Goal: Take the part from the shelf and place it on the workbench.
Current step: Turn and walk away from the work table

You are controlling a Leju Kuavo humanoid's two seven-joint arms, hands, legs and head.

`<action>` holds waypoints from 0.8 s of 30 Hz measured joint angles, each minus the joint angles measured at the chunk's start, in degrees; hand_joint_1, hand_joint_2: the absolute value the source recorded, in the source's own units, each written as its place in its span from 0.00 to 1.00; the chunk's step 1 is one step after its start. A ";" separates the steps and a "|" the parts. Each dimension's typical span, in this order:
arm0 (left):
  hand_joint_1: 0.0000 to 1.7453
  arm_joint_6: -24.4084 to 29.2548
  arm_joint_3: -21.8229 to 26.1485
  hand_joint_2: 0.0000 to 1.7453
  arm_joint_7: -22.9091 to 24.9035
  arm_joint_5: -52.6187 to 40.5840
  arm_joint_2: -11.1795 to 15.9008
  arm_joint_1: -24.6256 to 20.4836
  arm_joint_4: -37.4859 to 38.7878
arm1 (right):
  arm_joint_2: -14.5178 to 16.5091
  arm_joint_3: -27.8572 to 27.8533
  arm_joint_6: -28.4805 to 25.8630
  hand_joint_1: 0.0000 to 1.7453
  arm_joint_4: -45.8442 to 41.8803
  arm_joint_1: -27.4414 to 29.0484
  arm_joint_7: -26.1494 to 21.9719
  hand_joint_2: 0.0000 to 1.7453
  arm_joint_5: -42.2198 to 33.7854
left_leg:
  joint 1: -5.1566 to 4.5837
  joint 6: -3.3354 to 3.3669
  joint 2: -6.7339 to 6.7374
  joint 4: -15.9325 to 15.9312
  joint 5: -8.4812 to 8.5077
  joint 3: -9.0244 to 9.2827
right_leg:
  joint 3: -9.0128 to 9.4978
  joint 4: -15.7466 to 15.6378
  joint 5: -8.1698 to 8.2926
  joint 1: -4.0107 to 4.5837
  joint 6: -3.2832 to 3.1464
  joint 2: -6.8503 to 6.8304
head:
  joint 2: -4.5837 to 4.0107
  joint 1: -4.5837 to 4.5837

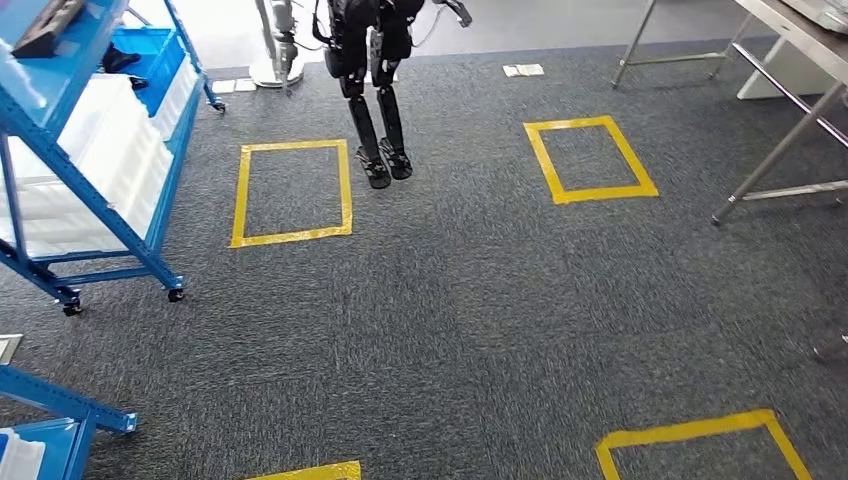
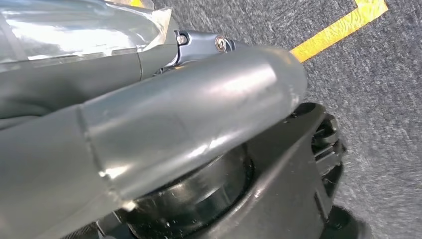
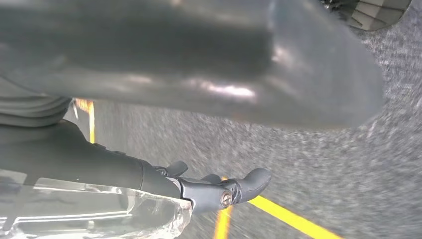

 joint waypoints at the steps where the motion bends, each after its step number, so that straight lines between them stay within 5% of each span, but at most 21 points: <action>1: 0.00 -0.01 -0.14 0.00 0.01 -0.10 -0.01 -0.07 -0.02 | 0.02 -0.06 0.09 0.00 0.00 0.12 0.00 0.00 0.06 | -0.02 0.03 -0.92 0.01 0.11 -0.16 | -1.70 3.66 -1.34 -0.09 0.06 0.67 | -0.01 0.04; 3: 0.00 -0.05 -0.34 0.00 0.03 -0.33 0.03 -0.04 -0.04 | 0.01 -0.18 0.17 0.00 0.00 0.30 -0.01 0.00 0.11 | -0.05 -0.07 -2.84 0.07 0.29 -0.28 | -2.69 5.80 -1.40 -0.19 0.72 1.08 | -0.01 0.05; 6: 0.00 -0.24 -0.80 0.00 0.14 -0.84 0.15 -0.07 -0.11 | -0.03 -0.24 0.34 0.00 0.00 0.28 -0.05 0.00 0.20 | -0.08 -0.59 -5.46 0.24 0.52 -0.32 | 2.11 -4.75 3.43 -0.80 2.09 3.64 | -0.01 0.07; 8: 0.00 -0.45 -1.13 0.00 0.50 -1.30 0.20 -0.22 -0.17 | -0.03 -0.34 0.55 0.00 0.01 0.22 -0.09 0.00 -0.02 | -0.23 -1.22 -6.78 0.37 0.65 -0.60 | 4.13 -9.94 5.27 -0.95 1.89 5.67 | -0.01 -0.01; 11: 0.00 -0.73 -1.51 0.00 1.13 -1.95 0.38 -0.19 -0.18 | 0.00 -0.91 0.68 0.00 0.00 0.11 -0.21 0.00 -0.74 | -0.08 -2.28 -7.75 0.42 0.94 -1.26 | 4.49 -10.46 5.76 -0.68 0.48 4.29 | -0.01 -0.12; 13: 0.00 -0.78 -1.79 0.00 1.31 -2.18 0.54 -0.16 -0.20 | -0.03 -1.27 0.68 0.00 0.00 0.12 -0.22 0.00 -0.88 | -0.11 -2.72 -4.78 2.82 -0.78 -2.61 | 4.54 -10.66 6.11 -0.91 -0.60 2.72 | -0.01 -0.39; 15: 0.00 -0.77 -1.95 0.00 1.46 -2.25 0.55 -0.35 -0.22 | -0.09 -1.52 0.71 0.00 0.00 0.29 -0.20 0.00 -0.80 | -0.16 -2.97 -1.08 9.60 -4.82 -5.68 | 4.44 -10.71 6.11 -0.65 -1.36 0.97 | -0.01 -0.73; 17: 0.00 -0.73 -2.12 0.00 1.75 -2.31 0.50 -0.49 -0.25 | -0.15 -1.72 0.82 0.00 0.00 0.49 -0.13 0.00 -0.74 | 0.06 -3.24 -0.08 16.33 -7.53 -8.66 | 4.30 -10.70 5.98 -0.26 -1.61 -1.01 | -0.01 -0.79; 18: 0.00 -0.69 -2.23 0.00 1.91 -2.33 0.50 -0.47 -0.26 | -0.19 -1.77 0.91 0.00 0.00 0.51 -0.09 0.00 -0.72 | 0.16 -3.33 0.13 17.07 -7.38 -8.82 | 4.18 -10.69 5.93 -0.16 -1.68 -1.90 | -0.01 -0.79; 20: 0.00 -0.55 -2.40 0.00 2.07 -2.41 0.55 -0.44 -0.27 | -0.19 -1.81 1.04 0.00 0.00 0.43 -0.07 0.00 -0.62 | 0.27 -3.32 1.15 11.65 -4.48 -5.52 | 4.13 -10.69 5.77 -0.09 -1.74 -3.45 | 0.00 -0.81; 22: 0.00 -0.40 -2.49 0.00 2.09 -2.59 0.57 -0.65 -0.35 | -0.14 -1.87 1.03 0.00 0.00 0.30 -0.07 0.00 -0.55 | 0.11 -2.94 3.89 3.76 -1.98 -0.97 | 4.55 -10.66 5.50 0.23 -1.49 -4.64 | -0.01 -0.79; 24: 0.00 -0.29 -2.55 0.00 2.17 -2.74 0.56 -0.93 -0.44 | -0.10 -2.01 0.98 0.00 -0.01 0.13 -0.06 0.00 -0.54 | -0.26 -2.42 5.07 0.77 -1.47 0.63 | 5.11 -10.68 5.26 0.58 -1.00 -5.70 | 0.00 -0.63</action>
